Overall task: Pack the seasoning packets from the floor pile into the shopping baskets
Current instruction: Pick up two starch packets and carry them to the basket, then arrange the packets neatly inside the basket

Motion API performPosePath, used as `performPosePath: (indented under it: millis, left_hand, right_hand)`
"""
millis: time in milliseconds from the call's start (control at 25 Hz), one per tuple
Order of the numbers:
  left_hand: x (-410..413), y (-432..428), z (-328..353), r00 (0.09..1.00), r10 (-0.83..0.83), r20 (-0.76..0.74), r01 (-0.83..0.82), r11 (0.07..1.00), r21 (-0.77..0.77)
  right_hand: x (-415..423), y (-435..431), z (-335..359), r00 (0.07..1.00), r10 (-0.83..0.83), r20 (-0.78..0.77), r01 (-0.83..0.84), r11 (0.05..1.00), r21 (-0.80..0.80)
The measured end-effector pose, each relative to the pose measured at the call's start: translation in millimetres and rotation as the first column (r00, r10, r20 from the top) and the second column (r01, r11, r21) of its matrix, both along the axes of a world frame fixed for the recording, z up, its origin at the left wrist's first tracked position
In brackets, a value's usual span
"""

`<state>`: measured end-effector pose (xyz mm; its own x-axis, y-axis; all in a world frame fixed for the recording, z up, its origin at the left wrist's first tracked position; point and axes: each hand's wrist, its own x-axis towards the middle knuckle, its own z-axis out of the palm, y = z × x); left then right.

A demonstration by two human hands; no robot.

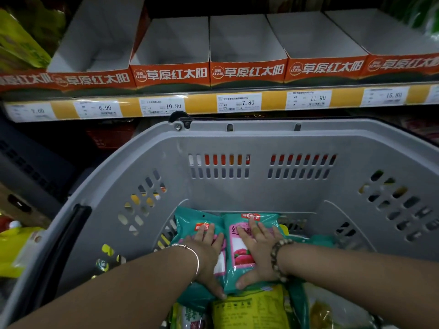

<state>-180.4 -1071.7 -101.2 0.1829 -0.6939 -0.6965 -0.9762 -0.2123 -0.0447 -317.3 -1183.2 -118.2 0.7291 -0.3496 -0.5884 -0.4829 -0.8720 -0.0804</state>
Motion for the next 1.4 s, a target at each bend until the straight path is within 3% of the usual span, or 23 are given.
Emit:
performPosePath:
  millis: [280, 440, 560, 640, 720, 840, 960, 1120, 1240, 1400]
  left_hand:
    - [4, -16, 21, 0.999, -0.028, -0.042, 0.029, 0.999, 0.033]
    - [9, -27, 73, 0.996, -0.007, -0.092, 0.004, 1.0, -0.029]
    - [18, -19, 130, 0.997, 0.029, -0.067, -0.044, 0.969, -0.242]
    - [25, 2, 167, 0.998, 0.049, -0.039, -0.062, 0.857, -0.512]
    - [33, 34, 197, 0.992, 0.089, -0.092, -0.128, 0.669, -0.732]
    - [50, 96, 230, 0.978, 0.143, -0.151, -0.2, 0.443, -0.874]
    - [72, 164, 244, 0.958, 0.227, -0.172, -0.241, 0.323, -0.915]
    - [104, 261, 234, 0.907, 0.396, -0.145, -0.276, 0.299, -0.913]
    - [126, 324, 210, 0.853, 0.504, -0.135, -0.313, 0.288, -0.905]
    - [146, 390, 159, 0.783, 0.597, -0.176, -0.418, 0.294, -0.86]
  right_hand:
    - [9, -8, 22, 0.995, 0.016, -0.102, -0.011, 0.999, 0.049]
    - [10, -13, 64, 0.995, -0.06, 0.078, 0.049, 0.991, 0.127]
    - [8, -7, 107, 0.96, -0.081, 0.27, 0.07, 0.996, 0.05]
    - [11, 4, 141, 0.901, -0.063, 0.429, 0.075, 0.997, -0.011]
    - [20, 21, 174, 0.801, -0.048, 0.597, 0.076, 0.997, -0.022]
    - [49, 59, 213, 0.642, -0.017, 0.766, 0.022, 1.0, 0.003]
    - [88, 111, 241, 0.523, 0.036, 0.851, -0.085, 0.996, 0.01]
    - [142, 191, 254, 0.529, 0.182, 0.829, -0.232, 0.971, -0.065]
    - [179, 243, 243, 0.602, 0.353, 0.717, -0.312, 0.93, -0.196]
    - [221, 298, 207, 0.712, 0.458, 0.532, -0.367, 0.889, -0.274]
